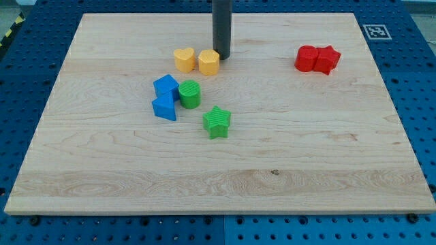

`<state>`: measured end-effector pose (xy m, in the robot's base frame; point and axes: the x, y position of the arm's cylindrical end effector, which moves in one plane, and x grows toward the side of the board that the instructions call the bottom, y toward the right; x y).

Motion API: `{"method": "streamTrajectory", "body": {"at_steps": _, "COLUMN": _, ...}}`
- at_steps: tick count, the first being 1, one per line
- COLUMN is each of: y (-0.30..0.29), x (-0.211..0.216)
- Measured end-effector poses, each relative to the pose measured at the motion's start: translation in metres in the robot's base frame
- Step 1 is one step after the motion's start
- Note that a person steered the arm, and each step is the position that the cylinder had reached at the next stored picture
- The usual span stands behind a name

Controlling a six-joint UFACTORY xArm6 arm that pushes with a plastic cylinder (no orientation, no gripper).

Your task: Place the yellow hexagon diagonal to the green circle

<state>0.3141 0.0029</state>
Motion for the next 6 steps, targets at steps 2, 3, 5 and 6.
{"method": "streamTrajectory", "body": {"at_steps": 2, "y": -0.033, "x": -0.035}}
{"method": "streamTrajectory", "body": {"at_steps": 3, "y": -0.044, "x": -0.026}}
{"method": "streamTrajectory", "body": {"at_steps": 5, "y": -0.024, "x": 0.030}}
{"method": "streamTrajectory", "body": {"at_steps": 6, "y": -0.004, "x": 0.039}}
